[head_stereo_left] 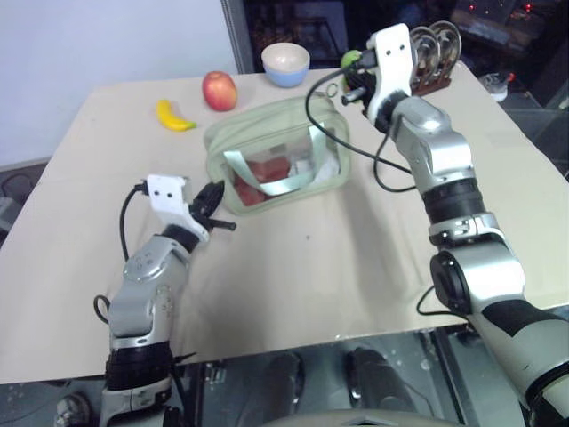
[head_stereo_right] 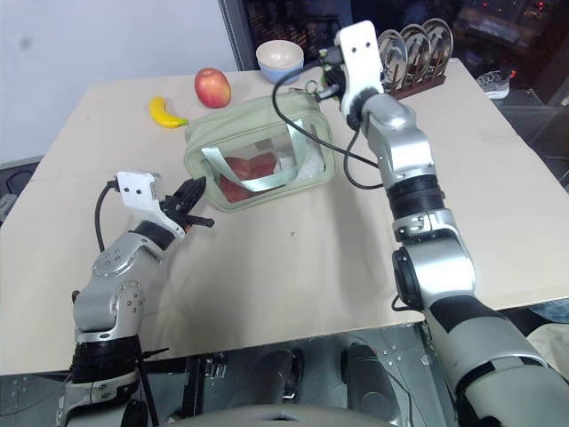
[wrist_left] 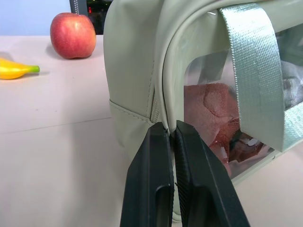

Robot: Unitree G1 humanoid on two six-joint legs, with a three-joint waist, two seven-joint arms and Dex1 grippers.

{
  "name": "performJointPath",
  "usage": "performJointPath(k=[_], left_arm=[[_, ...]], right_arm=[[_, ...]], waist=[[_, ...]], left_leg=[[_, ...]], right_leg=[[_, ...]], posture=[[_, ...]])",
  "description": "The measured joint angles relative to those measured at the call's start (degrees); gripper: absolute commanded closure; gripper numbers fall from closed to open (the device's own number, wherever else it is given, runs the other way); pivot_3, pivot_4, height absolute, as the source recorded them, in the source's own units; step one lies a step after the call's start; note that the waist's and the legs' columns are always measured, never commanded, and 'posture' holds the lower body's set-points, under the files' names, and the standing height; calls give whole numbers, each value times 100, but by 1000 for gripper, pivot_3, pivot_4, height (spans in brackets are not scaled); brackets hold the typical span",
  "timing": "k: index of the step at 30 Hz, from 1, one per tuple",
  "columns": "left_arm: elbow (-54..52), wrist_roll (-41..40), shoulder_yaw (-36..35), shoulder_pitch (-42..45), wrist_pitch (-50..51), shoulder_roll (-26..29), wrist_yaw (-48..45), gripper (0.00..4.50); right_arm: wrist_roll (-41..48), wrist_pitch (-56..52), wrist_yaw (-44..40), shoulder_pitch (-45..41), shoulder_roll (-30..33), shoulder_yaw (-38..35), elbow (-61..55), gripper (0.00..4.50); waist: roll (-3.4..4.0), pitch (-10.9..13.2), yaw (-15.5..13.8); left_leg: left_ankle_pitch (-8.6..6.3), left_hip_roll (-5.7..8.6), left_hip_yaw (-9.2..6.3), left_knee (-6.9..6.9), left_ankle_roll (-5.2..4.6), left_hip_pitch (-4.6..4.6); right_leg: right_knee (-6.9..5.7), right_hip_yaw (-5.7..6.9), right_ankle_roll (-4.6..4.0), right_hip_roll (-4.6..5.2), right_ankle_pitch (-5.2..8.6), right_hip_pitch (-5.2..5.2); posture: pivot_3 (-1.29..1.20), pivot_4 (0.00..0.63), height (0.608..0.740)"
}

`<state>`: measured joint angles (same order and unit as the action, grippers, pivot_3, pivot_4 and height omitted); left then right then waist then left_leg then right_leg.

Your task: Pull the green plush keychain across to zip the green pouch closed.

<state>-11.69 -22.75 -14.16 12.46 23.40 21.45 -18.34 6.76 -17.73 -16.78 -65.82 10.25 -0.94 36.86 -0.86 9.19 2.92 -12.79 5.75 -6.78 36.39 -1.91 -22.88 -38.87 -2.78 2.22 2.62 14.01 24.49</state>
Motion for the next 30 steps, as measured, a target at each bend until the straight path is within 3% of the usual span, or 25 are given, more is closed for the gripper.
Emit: performJointPath(k=[4, 7, 12, 18, 21, 26, 30], left_arm=[[5, -2, 2, 59, 38, -38, 12, 4500], [-11, -20, 3, 63, 103, -64, 12, 4500], [-12, -64, 4, 46, 191, -70, 12, 4500], [-40, -75, 4, 3, 220, -21, 13, 4500], [-71, 61, 0, -102, 135, 165, 54, 4500], [-43, 168, 18, -128, 85, 172, 98, 4500], [-39, 176, 67, -115, 17, 171, 98, 4500]], right_arm=[[-142, 300, 134, 580, -6, 58, 432, 4447], [-678, 1021, 259, 969, 40, 573, 650, 4447], [-1279, 1825, 612, 1101, 89, 994, 1128, 4447], [-581, 1814, 530, 965, 43, 363, 982, 4447], [-219, 1686, 231, 874, 282, 61, 329, 4447], [185, 1016, -170, 462, 378, 41, -622, 4447], [125, 800, -195, 435, 507, 74, -653, 4447]], waist=[[1, 0, 16], [1, -9, 27], [2, -10, 48], [3, -9, 47], [10, -5, 50], [10, -4, 27], [10, -4, -81]], left_leg=[[0, -2, 3, -1, 0, 2], [0, -2, 4, 0, 0, 11], [-7, -4, 3, -1, -11, 73], [-14, -6, -3, -3, -23, 97], [-14, -6, -2, -6, -22, 81], [-13, -8, -16, -6, -20, 46], [-2, -3, -18, -3, -2, 18]], right_leg=[[-4, -3, 0, -3, 0, 1], [-5, -4, 0, -4, 0, -5], [0, -4, 0, -7, 0, -66], [2, 0, 0, -10, 1, -93], [4, -3, 0, -9, 1, -74], [11, 12, -1, -7, 0, -46], [19, 17, -1, 1, 0, -30]], posture=[[0, 150, 740], [0, 150, 740], [0, 150, 740], [0, 150, 740], [0, 150, 740], [0, 150, 740], [0, 150, 740]])
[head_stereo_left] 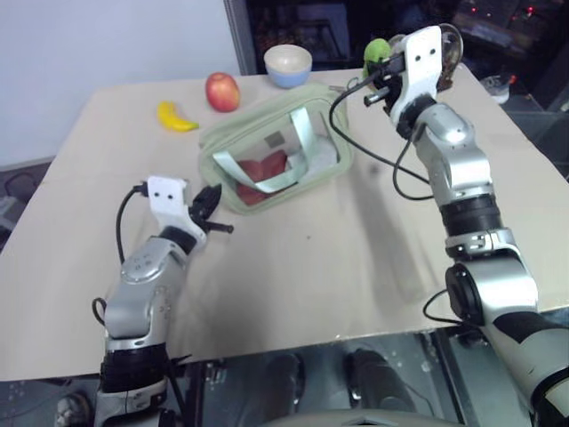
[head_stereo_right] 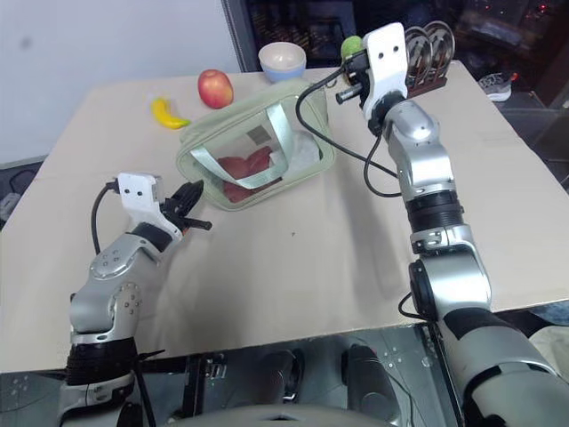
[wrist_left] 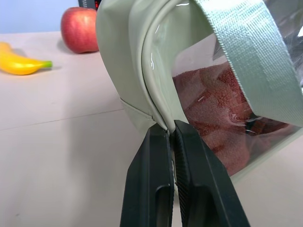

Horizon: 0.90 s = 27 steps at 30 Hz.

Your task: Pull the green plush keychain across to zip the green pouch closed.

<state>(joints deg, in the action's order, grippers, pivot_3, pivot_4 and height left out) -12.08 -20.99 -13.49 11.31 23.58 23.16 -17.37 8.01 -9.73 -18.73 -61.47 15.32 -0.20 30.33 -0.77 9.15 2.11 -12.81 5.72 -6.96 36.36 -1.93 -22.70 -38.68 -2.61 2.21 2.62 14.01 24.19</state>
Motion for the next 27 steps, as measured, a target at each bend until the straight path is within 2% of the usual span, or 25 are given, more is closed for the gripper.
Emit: performJointPath(k=[10, 21, 22, 23, 25, 26, 27], left_arm=[[-25, -2, 74, 73, -44, -19, 2, 4500], [30, -57, 58, 40, -99, -16, -114, 4500], [30, -87, 52, 26, -137, -8, -194, 4500], [30, -123, 38, -9, -165, 15, -272, 4500], [-37, -283, -8, -110, -183, 60, -501, 4500], [-90, -359, -29, -171, -185, 99, -599, 3811], [-114, -424, -69, -213, -184, 119, -675, 3515]], right_arm=[[-500, 7, 290, 865, 35, 207, 877, 4447], [-976, 134, 29, 1094, 6, 681, 978, 4447], [-955, 113, -112, 1146, 28, 680, 866, 3983], [-935, 107, -235, 1196, 52, 682, 771, 3804], [-847, -6, -562, 1370, 198, 680, 397, 3050], [-803, -77, -737, 1478, 298, 673, 162, 2579], [-763, -143, -868, 1565, 368, 663, -18, 2081]], waist=[[2, -2, 46], [2, -3, 47], [2, -3, 41], [2, -3, 40], [2, -2, 26], [2, -2, 23], [2, -2, 17]], left_leg=[[2, -7, 7, -5, 3, 2], [-11, -8, 14, -3, -18, 50], [-11, -8, 13, -3, -18, 48], [-11, -8, 13, -3, -17, 48], [-11, -8, 8, -3, -17, 38], [-7, -8, 4, -2, -11, 30], [-6, -7, 0, -2, -9, 23]], right_leg=[[3, -7, 0, -8, 0, 3], [-10, -13, 0, -12, 0, -35], [-8, -11, 0, -12, 0, -36], [-6, -11, 0, -11, 0, -36], [2, -5, 0, -8, 0, -33], [10, -2, 0, -8, 0, -30], [16, 2, 0, -6, 0, -28]], posture=[[0, 150, 740], [0, 150, 740], [0, 150, 740], [0, 150, 740], [0, 150, 740], [0, 150, 740], [0, 150, 740]])
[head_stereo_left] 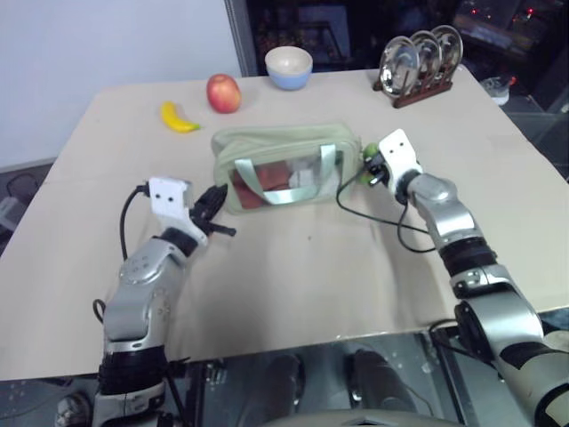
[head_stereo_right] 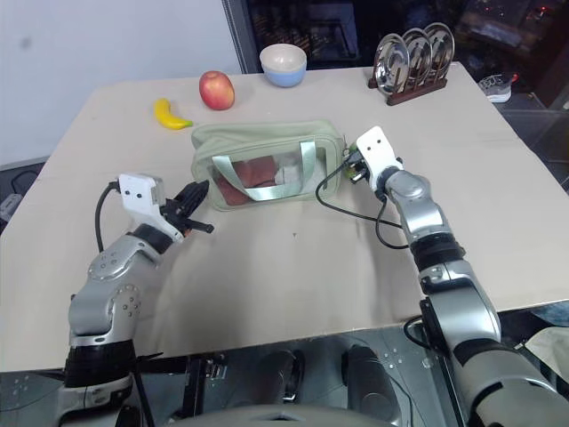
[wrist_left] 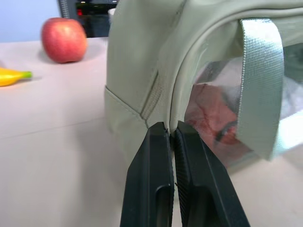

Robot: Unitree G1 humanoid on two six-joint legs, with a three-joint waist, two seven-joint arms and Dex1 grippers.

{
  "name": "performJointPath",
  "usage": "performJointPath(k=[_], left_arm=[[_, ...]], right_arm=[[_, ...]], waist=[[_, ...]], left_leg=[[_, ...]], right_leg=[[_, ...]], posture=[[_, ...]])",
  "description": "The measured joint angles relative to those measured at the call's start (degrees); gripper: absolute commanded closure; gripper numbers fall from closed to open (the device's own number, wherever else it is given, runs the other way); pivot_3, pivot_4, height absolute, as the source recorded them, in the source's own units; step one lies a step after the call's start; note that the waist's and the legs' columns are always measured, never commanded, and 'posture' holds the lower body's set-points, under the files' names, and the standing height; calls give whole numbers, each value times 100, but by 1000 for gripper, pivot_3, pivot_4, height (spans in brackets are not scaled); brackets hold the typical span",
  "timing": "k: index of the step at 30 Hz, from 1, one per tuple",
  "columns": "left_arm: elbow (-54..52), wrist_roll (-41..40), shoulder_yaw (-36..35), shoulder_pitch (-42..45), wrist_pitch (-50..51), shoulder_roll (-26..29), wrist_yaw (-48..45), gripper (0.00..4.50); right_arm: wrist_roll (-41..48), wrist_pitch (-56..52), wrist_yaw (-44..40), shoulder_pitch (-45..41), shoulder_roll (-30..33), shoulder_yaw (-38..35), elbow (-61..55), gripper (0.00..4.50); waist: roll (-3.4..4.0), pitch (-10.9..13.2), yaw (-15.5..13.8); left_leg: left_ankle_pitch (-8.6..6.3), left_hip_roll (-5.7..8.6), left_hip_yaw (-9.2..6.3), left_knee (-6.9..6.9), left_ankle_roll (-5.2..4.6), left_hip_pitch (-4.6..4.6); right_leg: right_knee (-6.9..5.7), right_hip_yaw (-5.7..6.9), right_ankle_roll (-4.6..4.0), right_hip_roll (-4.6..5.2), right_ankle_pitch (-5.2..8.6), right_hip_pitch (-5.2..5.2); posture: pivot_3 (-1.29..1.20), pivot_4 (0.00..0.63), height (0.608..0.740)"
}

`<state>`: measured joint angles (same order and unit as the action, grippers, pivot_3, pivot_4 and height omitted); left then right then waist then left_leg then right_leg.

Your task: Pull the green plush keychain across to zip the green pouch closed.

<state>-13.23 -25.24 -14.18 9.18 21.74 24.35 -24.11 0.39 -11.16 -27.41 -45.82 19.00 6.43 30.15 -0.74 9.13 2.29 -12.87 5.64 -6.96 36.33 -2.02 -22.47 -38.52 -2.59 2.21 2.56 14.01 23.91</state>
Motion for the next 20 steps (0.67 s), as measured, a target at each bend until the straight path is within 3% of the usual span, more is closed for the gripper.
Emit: performJointPath(k=[4, 7, 13, 20], left_arm=[[-227, -361, -124, -144, 43, 153, -351, 1718], [-583, -680, -129, -439, 189, 337, -723, 315], [-1304, -1127, -119, -1465, 308, 755, -1561, 315], [-1555, -1248, -372, -2370, 277, 1094, -2045, 315]], right_arm=[[276, -379, -538, 524, 286, -57, -1043, 186], [512, -692, -843, 952, 557, -102, -1872, 0], [895, -1122, -1437, 1561, 1200, -310, -2733, 0], [994, -1120, -1915, 1642, 1685, -322, -2777, 0]], waist=[[0, 1, -20], [0, 1, -25], [2, 2, -31], [13, 10, -66]], left_leg=[[5, 0, -19, 0, 9, -28], [4, 0, -21, -3, 7, -32], [-13, -1, -24, -5, -20, -34], [-14, -1, -28, -6, -22, -32]], right_leg=[[19, 1, 0, 3, 0, 11], [33, 1, 0, 4, 0, 9], [53, 4, -1, 6, 0, 1], [56, 11, -2, 9, 1, -5]], posture=[[0, 150, 740], [0, 150, 740], [0, 150, 740], [0, 150, 740]])
